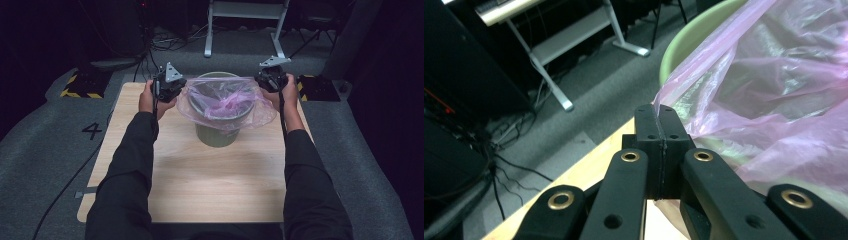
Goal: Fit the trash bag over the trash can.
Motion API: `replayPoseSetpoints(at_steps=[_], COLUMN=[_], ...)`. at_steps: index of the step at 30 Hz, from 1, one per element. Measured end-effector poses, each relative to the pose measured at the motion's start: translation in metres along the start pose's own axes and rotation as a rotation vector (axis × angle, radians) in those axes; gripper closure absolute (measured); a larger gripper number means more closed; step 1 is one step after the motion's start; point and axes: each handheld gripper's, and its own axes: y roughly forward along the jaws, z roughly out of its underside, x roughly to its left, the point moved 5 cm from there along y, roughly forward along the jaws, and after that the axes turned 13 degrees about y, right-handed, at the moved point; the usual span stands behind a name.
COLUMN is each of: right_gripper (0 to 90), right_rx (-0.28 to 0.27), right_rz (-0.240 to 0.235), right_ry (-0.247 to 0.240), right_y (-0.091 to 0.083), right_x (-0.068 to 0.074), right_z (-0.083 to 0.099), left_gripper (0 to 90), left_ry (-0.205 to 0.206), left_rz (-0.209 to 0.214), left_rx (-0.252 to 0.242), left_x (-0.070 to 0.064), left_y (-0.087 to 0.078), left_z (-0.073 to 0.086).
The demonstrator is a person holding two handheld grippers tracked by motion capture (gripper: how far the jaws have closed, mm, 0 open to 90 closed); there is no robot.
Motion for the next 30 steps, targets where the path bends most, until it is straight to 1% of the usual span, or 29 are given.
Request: replayPoseSetpoints(at_steps=[1,2,4,6,8,9,11,12,13,14,15,16,17,19,20,21,22,23,24,25,26,28,29,30], right_gripper=[88.0,88.0,89.0,89.3,90.0,90.0,90.0,90.0,90.0,90.0,90.0,90.0,90.0,90.0,90.0,90.0,90.0,90.0,90.0,90.0,90.0,90.0,90.0,90.0], right_rx=[0.015,0.015,0.026,0.031,0.052,0.052,0.059,0.062,0.062,0.065,0.065,0.065,0.065,0.069,0.067,0.067,0.069,0.069,0.069,0.066,0.066,0.060,0.060,0.067], right_rz=[0.015,0.015,0.025,0.019,-0.007,-0.007,-0.025,-0.050,-0.050,-0.070,-0.070,-0.095,-0.095,-0.113,-0.149,-0.165,-0.179,-0.192,-0.192,-0.220,-0.220,-0.239,-0.239,-0.249], right_ry=[0.005,0.005,0.030,0.036,0.038,0.038,0.037,0.048,0.048,0.058,0.058,0.068,0.068,0.067,0.078,0.073,0.069,0.061,0.061,0.065,0.065,0.068,0.068,0.069], right_y=[0.004,0.004,0.010,0.012,0.015,0.015,0.015,0.014,0.014,0.013,0.013,0.013,0.013,0.013,0.012,0.012,0.012,0.012,0.012,0.011,0.011,0.009,0.009,0.009], right_x=[-0.003,-0.003,-0.007,-0.007,-0.005,-0.005,-0.005,-0.005,-0.005,-0.005,-0.005,-0.004,-0.004,-0.003,0.001,0.003,0.006,0.008,0.008,0.012,0.012,0.014,0.014,0.015], right_z=[0.003,0.003,0.009,0.011,0.017,0.017,0.022,0.025,0.025,0.027,0.027,0.030,0.030,0.033,0.035,0.036,0.037,0.038,0.038,0.040,0.040,0.041,0.041,0.043], left_gripper=[89.9,89.9,89.9,89.9,89.9,89.9,89.9,89.9,89.9,89.9,89.9,89.9,89.9,89.9,89.9,89.9,89.9,89.9,89.9,89.9,89.9,89.9,90.0,90.0], left_ry=[-0.006,-0.006,-0.031,-0.034,-0.040,-0.040,-0.042,-0.055,-0.055,-0.058,-0.058,-0.063,-0.063,-0.066,-0.073,-0.086,-0.091,-0.091,-0.089,-0.093,-0.093,-0.103,-0.103,-0.114], left_rz=[-0.008,-0.008,0.002,0.010,0.031,0.031,0.043,0.050,0.050,0.054,0.054,0.067,0.067,0.079,0.087,0.105,0.116,0.116,0.121,0.134,0.134,0.165,0.165,0.166], left_rx=[0.011,0.011,0.022,0.023,0.024,0.024,0.021,0.027,0.027,0.029,0.029,0.029,0.029,0.030,0.026,0.008,0.003,0.003,0.005,-0.002,-0.002,-0.024,-0.024,-0.031], left_x=[0.002,0.002,0.002,0.002,-0.003,-0.003,-0.004,-0.006,-0.006,-0.007,-0.007,-0.009,-0.009,-0.010,-0.010,-0.012,-0.014,-0.014,-0.015,-0.017,-0.017,-0.021,-0.021,-0.022], left_y=[0.004,0.004,0.010,0.011,0.013,0.013,0.014,0.015,0.015,0.016,0.016,0.016,0.016,0.017,0.017,0.018,0.018,0.018,0.019,0.020,0.020,0.021,0.021,0.021], left_z=[0.001,0.001,0.003,0.004,0.005,0.005,0.008,0.012,0.012,0.015,0.015,0.017,0.017,0.020,0.021,0.022,0.023,0.023,0.024,0.026,0.026,0.029,0.029,0.030])
